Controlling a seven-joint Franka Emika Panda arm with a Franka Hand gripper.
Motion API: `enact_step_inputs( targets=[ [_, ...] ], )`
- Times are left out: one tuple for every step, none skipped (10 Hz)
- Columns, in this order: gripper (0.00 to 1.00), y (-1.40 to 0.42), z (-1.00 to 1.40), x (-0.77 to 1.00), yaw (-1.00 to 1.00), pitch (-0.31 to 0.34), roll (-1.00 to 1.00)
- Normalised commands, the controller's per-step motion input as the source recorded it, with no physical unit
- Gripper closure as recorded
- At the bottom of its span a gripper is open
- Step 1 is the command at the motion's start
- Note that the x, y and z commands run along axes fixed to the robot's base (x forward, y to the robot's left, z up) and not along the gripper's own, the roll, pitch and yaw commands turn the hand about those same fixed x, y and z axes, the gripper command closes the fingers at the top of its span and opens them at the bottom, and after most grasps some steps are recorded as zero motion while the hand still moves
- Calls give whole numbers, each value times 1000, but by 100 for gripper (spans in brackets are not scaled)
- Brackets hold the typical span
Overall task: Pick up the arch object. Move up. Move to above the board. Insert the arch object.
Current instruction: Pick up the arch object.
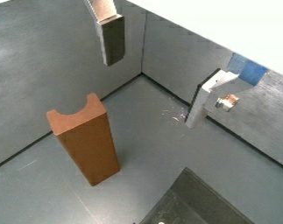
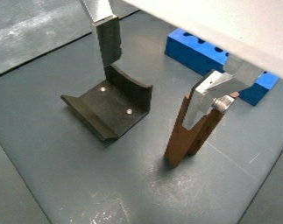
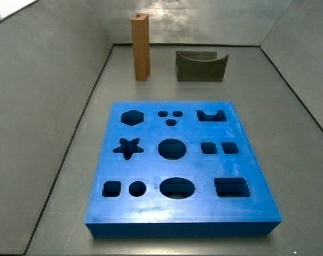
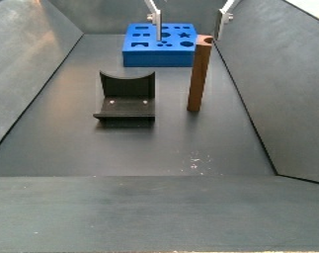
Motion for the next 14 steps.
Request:
enact_step_inputs(
  targets=[
    [0, -406, -209, -231, 0, -77, 0],
    [0, -517, -337, -180, 63, -220, 71],
    [0, -631, -386, -280, 54, -244, 124],
    [0, -571, -440, -337, 17, -234, 143],
    [0, -469, -497, -400, 0, -189, 230],
    [0, -263, -577, -369, 0, -173, 227],
    [0, -69, -637, -223, -37, -119, 223],
    [0, 0, -391, -126, -49, -130, 51],
    [0, 0, 0, 0, 0, 0, 29],
    [0, 0, 0, 0, 0, 0, 9],
    [100, 0, 0, 0, 0, 0, 0],
    [100, 0, 0, 0, 0, 0, 0],
    [100, 0, 0, 0, 0, 0, 0],
    [100, 0, 0, 0, 0, 0, 0]
  ],
)
